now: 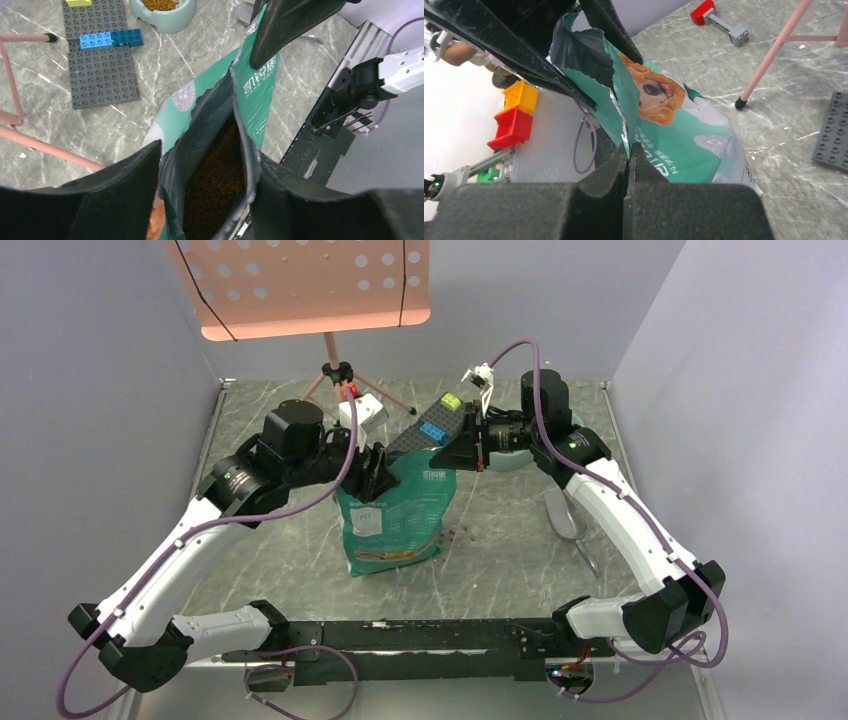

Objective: Serve the pet food

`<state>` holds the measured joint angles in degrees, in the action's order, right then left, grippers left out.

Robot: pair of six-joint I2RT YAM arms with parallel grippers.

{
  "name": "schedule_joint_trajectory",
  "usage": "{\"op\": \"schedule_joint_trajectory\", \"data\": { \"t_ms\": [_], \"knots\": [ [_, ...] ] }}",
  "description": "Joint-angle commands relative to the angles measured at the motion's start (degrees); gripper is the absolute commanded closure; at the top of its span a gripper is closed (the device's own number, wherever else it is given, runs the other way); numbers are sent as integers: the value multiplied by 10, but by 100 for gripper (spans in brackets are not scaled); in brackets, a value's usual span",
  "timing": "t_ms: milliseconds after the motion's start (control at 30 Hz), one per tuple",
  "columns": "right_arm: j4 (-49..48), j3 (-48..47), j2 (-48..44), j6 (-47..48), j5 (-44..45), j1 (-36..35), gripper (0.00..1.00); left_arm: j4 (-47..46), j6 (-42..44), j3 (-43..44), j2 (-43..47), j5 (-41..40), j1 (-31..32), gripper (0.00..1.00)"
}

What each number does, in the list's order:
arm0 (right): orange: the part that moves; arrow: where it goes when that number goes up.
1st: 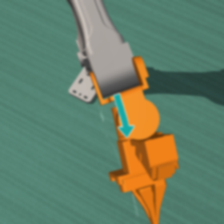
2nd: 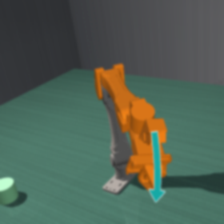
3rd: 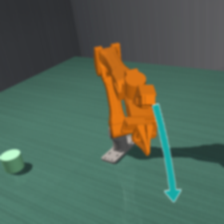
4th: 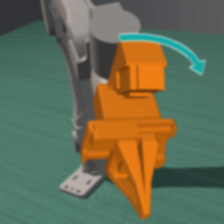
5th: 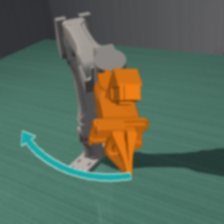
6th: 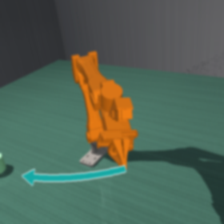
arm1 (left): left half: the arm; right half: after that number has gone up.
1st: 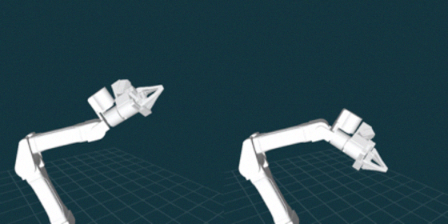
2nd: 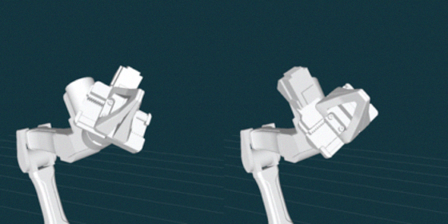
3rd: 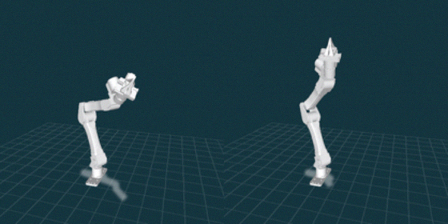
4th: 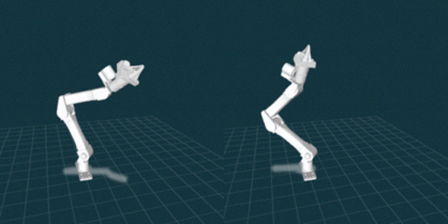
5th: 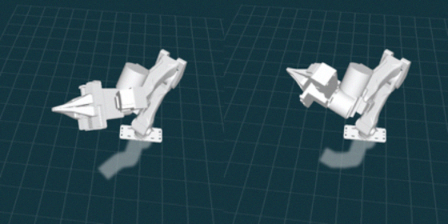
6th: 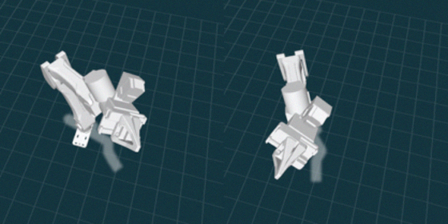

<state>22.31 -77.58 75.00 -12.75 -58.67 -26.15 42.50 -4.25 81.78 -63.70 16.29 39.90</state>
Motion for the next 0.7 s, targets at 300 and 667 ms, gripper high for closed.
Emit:
{"op": "schedule_joint_trajectory", "data": {
  "t_ms": [300, 667],
  "knots": [
    [134, -97, -11, 143, 51, -14, 82, -52, 19, -48, 83, -22, -7, 100],
    [309, -303, 117, 243, 286, -170, 28, -43, 23, -28, 63, 12, -7, 100]
  ]
}}
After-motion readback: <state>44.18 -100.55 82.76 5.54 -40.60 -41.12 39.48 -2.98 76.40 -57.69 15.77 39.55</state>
